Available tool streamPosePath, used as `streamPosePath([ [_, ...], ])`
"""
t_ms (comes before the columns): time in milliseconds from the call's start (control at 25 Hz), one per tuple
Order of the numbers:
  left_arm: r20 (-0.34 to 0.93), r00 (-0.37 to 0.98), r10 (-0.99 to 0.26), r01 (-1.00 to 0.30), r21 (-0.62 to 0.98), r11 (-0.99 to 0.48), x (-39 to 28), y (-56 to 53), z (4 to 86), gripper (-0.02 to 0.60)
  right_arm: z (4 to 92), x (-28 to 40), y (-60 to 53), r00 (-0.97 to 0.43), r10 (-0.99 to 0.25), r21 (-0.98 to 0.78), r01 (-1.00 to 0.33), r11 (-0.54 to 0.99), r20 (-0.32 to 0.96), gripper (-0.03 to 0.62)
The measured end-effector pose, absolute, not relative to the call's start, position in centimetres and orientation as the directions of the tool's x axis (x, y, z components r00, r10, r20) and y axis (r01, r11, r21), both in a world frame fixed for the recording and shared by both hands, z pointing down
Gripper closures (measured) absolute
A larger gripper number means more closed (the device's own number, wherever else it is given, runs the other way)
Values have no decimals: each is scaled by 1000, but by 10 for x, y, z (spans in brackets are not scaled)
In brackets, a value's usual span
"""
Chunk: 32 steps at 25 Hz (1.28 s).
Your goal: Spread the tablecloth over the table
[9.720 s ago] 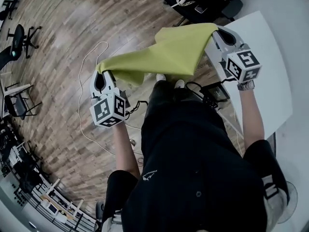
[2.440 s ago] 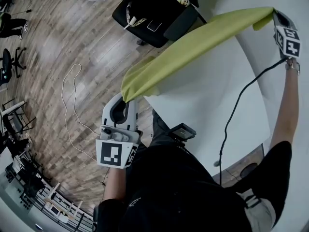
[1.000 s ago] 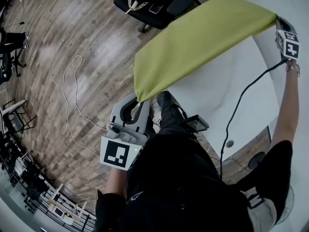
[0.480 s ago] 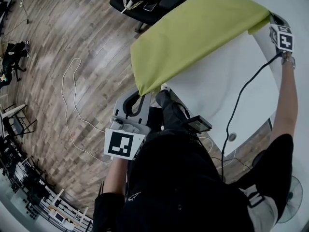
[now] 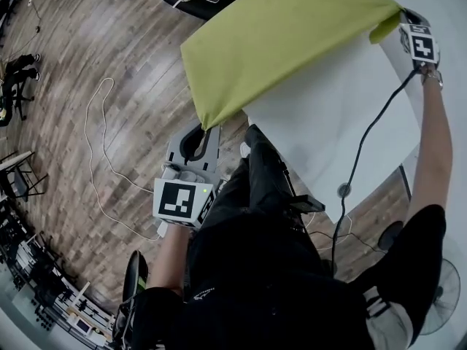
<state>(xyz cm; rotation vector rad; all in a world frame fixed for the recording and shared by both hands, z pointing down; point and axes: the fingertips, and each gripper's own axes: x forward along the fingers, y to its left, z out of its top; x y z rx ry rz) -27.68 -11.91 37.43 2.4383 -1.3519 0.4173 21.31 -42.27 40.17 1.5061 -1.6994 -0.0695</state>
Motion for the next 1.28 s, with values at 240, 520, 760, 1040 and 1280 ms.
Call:
streamPosePath([
  [240,417,431,-801,-894,73,-443,-266,-98,387,574,408,224,-403,75,-839,569,-767,297,539,585],
  [520,450,332,-829,-933,29,-358,-244,-84,398,574,410,239,-396,43,-847,592,-734,333,530,585],
  [760,446,226,-866,-965,-19,-262,-231,-79,410,574,409,244,-390,-21,-878,571,-752,329,478,585],
  [1040,442,99,-892,-977,-129,-172,-218,-77,431,574,439,254,-375,-59,-871,568,-736,368,489,585],
  [1280,442,60,-895,-990,-91,-111,-214,-77,430,574,445,255,-379,-73,-866,552,-743,378,495,585],
])
